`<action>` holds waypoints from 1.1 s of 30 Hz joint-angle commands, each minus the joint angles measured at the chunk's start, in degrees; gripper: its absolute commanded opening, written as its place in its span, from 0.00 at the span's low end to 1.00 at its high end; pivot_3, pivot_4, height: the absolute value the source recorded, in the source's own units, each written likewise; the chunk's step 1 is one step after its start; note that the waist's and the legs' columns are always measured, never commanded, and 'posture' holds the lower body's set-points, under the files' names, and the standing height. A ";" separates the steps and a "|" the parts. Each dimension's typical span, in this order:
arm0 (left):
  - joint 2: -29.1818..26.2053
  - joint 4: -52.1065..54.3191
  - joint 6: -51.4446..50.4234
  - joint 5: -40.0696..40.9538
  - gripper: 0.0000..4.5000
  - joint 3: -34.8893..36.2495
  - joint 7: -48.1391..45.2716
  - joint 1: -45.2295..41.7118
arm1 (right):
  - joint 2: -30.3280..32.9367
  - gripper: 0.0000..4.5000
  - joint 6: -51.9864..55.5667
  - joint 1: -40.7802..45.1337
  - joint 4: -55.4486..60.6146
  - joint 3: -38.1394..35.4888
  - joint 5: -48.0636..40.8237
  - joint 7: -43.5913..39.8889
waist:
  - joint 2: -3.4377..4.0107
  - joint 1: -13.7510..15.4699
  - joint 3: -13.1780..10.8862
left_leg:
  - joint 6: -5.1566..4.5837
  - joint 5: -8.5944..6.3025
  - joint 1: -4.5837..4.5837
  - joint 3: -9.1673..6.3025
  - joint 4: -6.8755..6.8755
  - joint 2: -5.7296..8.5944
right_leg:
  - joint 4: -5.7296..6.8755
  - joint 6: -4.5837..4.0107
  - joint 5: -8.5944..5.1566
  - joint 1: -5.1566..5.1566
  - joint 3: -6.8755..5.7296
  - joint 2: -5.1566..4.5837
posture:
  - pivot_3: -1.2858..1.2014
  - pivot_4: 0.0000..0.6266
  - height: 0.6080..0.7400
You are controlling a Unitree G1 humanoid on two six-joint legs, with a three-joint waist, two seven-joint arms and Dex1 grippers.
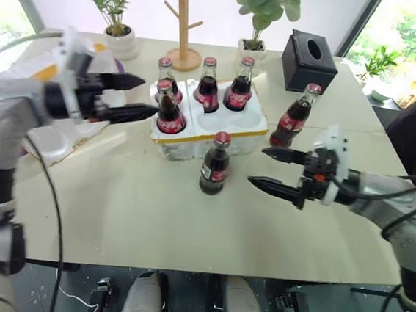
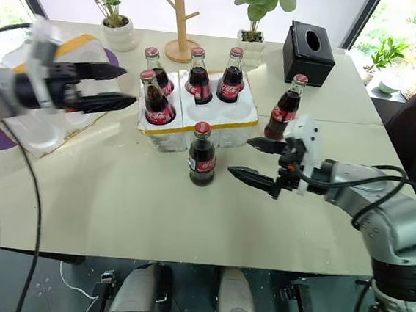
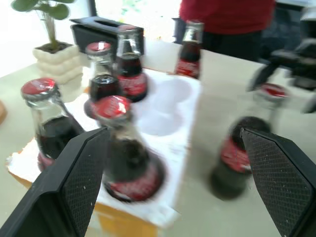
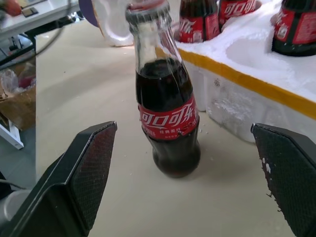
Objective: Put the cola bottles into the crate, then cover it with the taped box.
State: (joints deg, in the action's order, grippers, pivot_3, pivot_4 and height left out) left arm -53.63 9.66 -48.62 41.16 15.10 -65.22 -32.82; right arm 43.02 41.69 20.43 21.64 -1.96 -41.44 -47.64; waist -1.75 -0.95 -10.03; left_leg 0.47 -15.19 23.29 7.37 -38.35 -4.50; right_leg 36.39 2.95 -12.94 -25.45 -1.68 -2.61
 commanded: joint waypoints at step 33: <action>3.21 16.04 4.53 3.20 1.00 -1.97 8.46 14.25 | -11.07 0.63 4.48 22.55 -10.01 -2.97 -2.47 -2.29 | 0.03 -0.10 -0.03 | 0.08 0.04 -0.01 0.05 0.02 0.01 | 0.02 -0.10 0.03 -0.06 0.02 0.00 | 0.52 0.24 1.00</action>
State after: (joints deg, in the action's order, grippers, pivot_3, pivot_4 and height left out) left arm -50.67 25.57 -45.47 43.56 12.24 -57.29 -17.03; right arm 32.41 46.84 38.64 12.29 -1.89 -42.47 -51.69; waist -1.71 -1.05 -10.06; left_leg 0.56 -15.15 23.27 7.41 -38.32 -4.50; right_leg 36.41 2.85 -12.90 -25.50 -1.67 -2.58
